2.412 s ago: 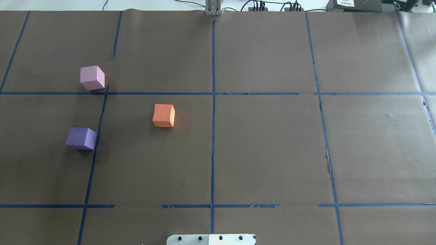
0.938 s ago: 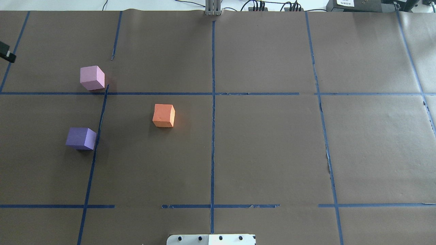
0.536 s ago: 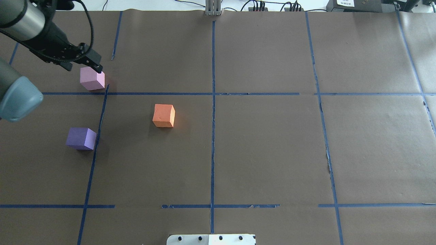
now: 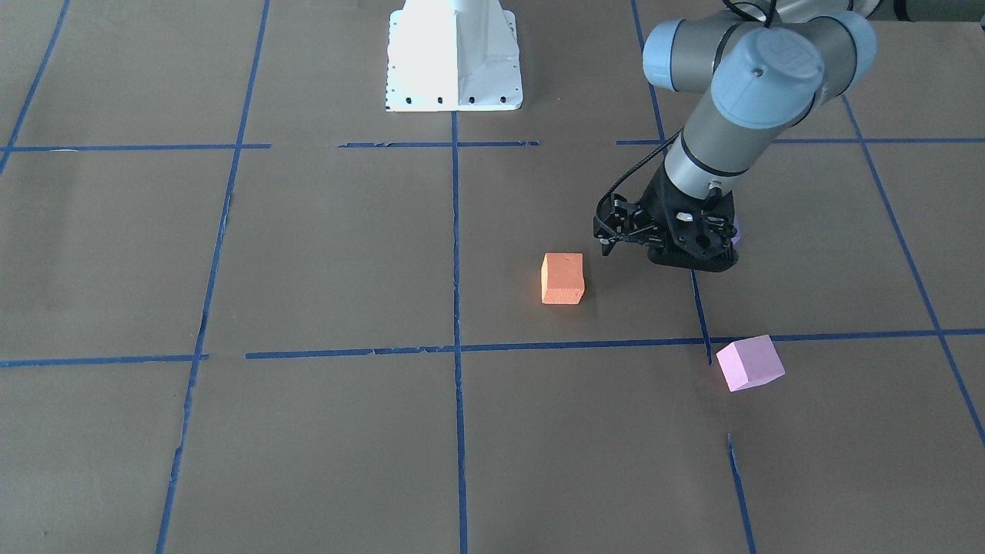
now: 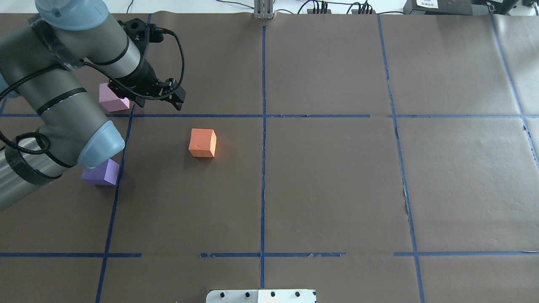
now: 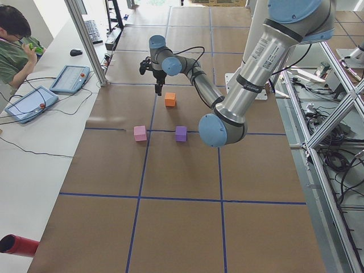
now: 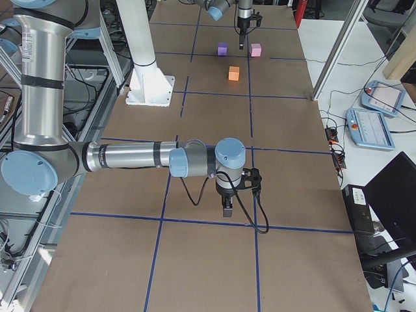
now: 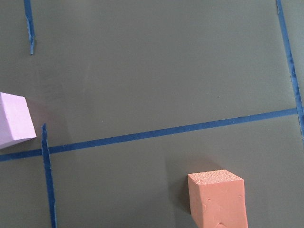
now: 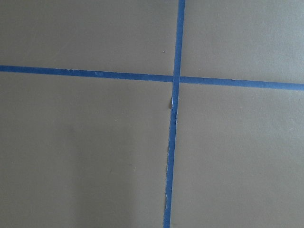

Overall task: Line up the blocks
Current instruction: 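Move the left gripper over the orange cube, then lower the left gripper and grasp the orange cube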

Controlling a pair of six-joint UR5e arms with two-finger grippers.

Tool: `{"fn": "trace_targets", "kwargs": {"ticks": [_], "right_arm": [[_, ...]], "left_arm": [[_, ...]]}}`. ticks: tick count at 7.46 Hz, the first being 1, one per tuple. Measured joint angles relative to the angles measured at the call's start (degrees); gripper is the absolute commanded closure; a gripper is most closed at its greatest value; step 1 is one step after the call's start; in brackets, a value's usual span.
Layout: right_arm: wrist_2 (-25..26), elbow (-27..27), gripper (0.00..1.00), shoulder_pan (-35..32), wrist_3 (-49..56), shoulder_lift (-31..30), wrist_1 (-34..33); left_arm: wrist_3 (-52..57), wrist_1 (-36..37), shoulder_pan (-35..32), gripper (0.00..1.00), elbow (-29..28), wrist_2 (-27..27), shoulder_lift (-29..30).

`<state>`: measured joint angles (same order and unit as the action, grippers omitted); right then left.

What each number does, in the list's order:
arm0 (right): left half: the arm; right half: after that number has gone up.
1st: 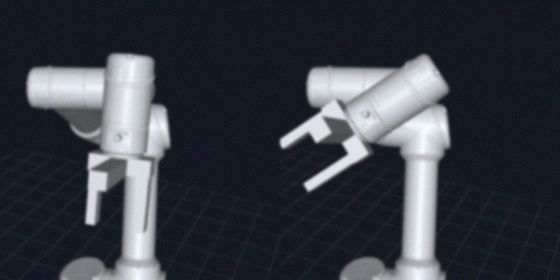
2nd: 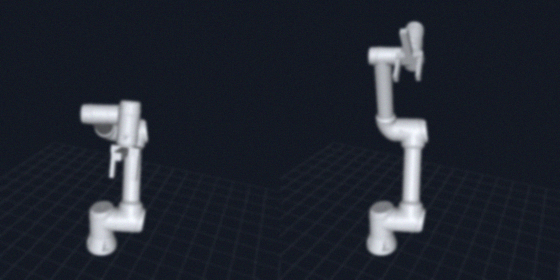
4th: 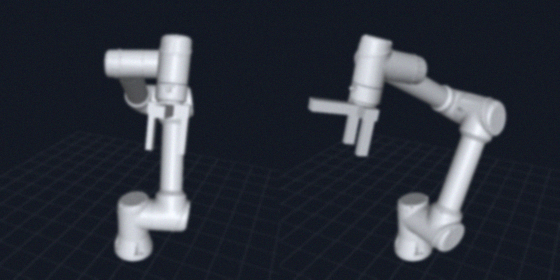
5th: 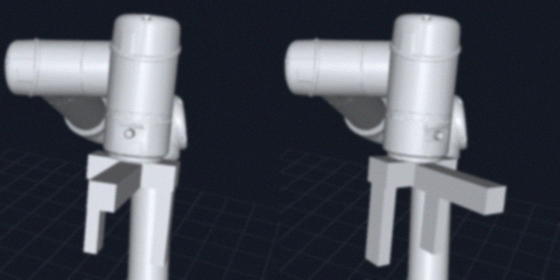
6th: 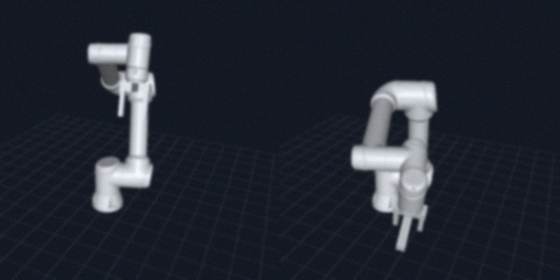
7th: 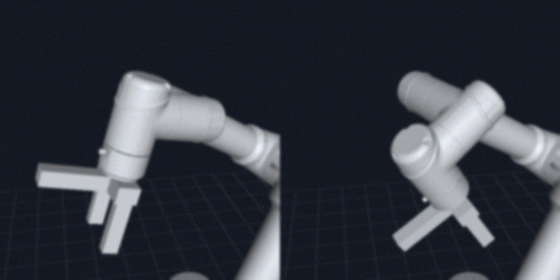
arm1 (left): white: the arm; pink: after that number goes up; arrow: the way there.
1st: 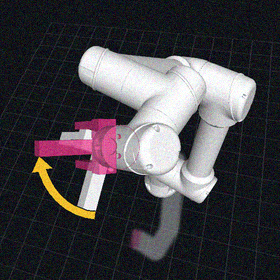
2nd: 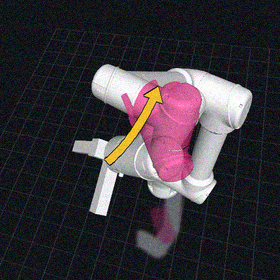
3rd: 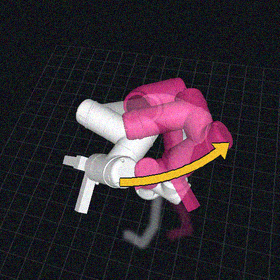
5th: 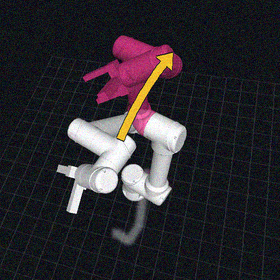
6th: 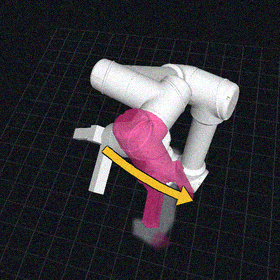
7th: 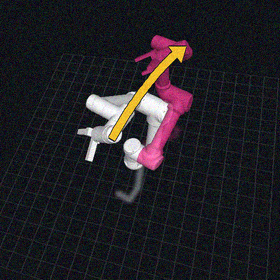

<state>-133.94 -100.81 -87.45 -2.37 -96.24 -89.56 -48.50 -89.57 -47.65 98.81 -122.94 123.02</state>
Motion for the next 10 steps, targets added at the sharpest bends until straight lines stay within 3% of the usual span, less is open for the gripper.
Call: {"fn": "trace_targets", "kwargs": {"ticks": [3, 10], "right_arm": [[0.00, 0.00, 0.00, 0.00, 0.00, 0.00, 0.00], [0.00, 0.00, 0.00, 0.00, 0.00, 0.00, 0.00]], "left_arm": [[-6.90, -6.40, 5.67, 0.00, -5.83, 3.98, 0.98], [-13.25, -7.84, 8.11, 0.00, -12.87, 5.40, 5.19]]}}
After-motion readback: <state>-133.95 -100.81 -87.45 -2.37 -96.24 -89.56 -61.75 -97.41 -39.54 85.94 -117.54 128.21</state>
